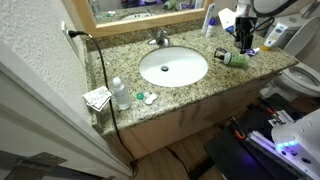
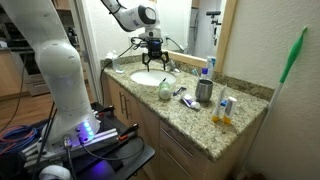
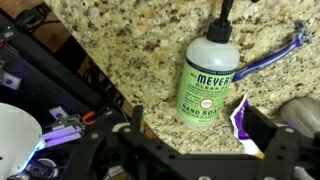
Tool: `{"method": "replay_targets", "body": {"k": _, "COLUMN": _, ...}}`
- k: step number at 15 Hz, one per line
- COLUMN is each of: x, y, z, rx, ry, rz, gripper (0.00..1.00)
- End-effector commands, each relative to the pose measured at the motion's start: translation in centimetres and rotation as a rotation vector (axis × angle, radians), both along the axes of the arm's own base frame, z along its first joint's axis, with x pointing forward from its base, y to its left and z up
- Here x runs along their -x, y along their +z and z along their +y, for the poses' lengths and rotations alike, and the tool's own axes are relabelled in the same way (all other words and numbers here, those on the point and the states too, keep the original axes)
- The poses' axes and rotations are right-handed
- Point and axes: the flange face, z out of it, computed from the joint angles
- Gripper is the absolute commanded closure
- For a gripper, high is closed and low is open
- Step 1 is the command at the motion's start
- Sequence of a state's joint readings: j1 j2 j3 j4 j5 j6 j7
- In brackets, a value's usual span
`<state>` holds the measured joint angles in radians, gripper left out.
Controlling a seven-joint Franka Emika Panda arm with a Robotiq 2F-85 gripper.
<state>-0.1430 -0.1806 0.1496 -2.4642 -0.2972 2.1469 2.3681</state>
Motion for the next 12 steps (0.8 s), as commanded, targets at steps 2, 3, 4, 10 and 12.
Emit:
{"method": "replay_targets", "body": {"k": 2, "x": -2.7, "y": -2.5, "z": 0.3, "rx": 0.047, "ry": -0.088, "rz": -0.012, "gripper": 0.00}}
{"method": "replay_targets", "body": {"k": 3, "x": -3.2, "y": -2.9, "z": 0.5, "rx": 0.077, "ry": -0.106, "rz": -0.008, "gripper": 0.00}}
{"method": "replay_targets", "body": {"k": 4, "x": -3.6, "y": -3.3, "z": 0.6, "rx": 0.096, "ry": -0.118, "rz": -0.004, "gripper": 0.00}}
{"method": "replay_targets", "body": {"k": 10, "x": -4.3, "y": -3.7, "z": -0.1, "rx": 0.099, "ry": -0.139, "rz": 0.008, "gripper": 0.00}}
{"method": "replay_targets", "body": {"k": 12, "x": -4.6, "y": -3.4, "z": -0.6, "rx": 0.102, "ry": -0.150, "rz": 0.008, "gripper": 0.00}}
